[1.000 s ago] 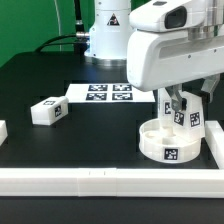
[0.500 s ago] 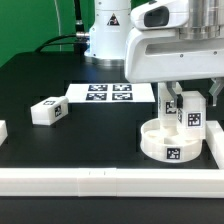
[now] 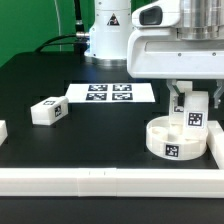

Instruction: Assemble stool

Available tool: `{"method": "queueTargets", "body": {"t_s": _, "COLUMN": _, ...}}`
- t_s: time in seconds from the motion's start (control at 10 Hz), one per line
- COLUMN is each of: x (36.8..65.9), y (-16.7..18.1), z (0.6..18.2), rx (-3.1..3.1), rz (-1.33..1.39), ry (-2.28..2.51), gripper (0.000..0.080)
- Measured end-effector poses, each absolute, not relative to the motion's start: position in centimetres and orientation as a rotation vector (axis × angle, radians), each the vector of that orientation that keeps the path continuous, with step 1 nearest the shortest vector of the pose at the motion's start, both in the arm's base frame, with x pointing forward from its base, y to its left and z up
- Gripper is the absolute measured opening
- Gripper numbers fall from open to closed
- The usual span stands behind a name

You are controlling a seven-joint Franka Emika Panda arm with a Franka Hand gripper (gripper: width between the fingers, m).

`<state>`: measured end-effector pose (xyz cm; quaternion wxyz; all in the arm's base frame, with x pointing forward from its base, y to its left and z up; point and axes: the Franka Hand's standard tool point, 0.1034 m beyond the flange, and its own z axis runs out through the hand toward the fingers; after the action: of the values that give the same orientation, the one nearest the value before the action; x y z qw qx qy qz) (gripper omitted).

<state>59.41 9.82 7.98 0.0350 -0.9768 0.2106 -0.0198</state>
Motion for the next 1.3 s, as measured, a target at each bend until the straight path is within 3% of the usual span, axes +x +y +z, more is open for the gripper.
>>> {"method": "queueTargets", "body": {"t_s": 0.8, "x": 59.32, "y": 10.61, "z": 7.93, "rx": -2.578, "rz": 0.005, "ry": 1.566, "gripper": 0.0341}}
{"method": "queueTargets", "body": {"t_s": 1.3, "x": 59.31, "y": 10.44, "z": 7.92, "rx": -2.362, "rz": 0.042, "ry": 1.863, "gripper": 0.0341}}
